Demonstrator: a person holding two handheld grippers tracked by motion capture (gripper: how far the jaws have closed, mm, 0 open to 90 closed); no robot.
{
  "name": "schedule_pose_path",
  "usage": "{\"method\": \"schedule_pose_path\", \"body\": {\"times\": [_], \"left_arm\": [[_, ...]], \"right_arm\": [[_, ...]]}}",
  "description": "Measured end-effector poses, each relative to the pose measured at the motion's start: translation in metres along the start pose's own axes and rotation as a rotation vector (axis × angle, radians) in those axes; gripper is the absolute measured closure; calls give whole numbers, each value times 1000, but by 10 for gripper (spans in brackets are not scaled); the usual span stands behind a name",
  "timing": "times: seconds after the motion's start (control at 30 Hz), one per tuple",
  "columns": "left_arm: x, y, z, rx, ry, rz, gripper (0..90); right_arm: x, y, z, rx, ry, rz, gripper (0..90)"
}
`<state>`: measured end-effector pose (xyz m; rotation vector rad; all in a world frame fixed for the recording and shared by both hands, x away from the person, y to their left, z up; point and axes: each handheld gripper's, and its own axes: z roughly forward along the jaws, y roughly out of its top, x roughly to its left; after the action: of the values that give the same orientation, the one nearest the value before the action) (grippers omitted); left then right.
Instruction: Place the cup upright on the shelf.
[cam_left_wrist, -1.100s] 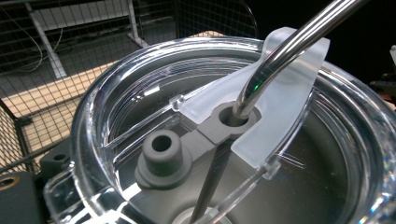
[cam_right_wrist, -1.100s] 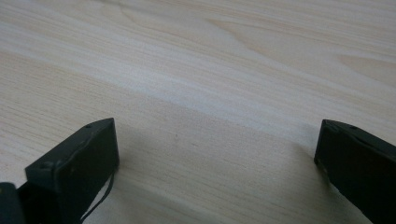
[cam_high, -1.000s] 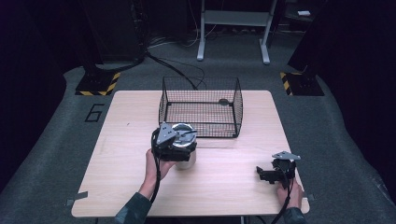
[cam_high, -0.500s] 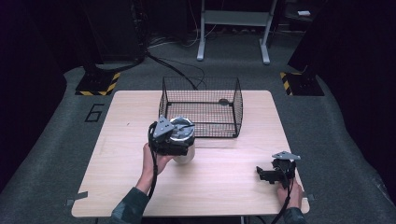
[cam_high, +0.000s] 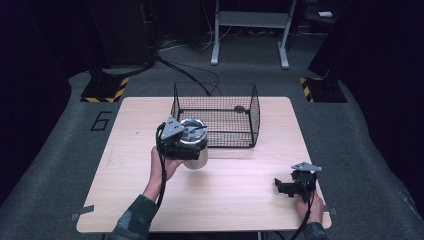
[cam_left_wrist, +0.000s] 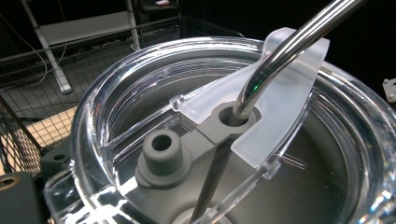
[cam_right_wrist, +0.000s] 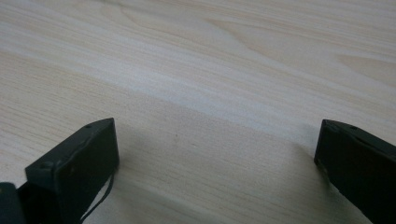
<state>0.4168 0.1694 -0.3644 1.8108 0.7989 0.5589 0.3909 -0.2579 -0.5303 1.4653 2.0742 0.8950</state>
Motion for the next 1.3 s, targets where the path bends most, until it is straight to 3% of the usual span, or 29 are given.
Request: {"method": "schedule_pose_path", "body": {"times": [0.4,0.67,1.3], "left_arm": [[5,21,-3,-14,-5,17,38],[13,36,-2,-35,-4,5,38],[31,71,16,-42,19,3,38]], "right_arm": [[0,0,0,1,0,1,0],[0,0,0,0,0,0,0],[0,0,0,2,1,-2,0]]}}
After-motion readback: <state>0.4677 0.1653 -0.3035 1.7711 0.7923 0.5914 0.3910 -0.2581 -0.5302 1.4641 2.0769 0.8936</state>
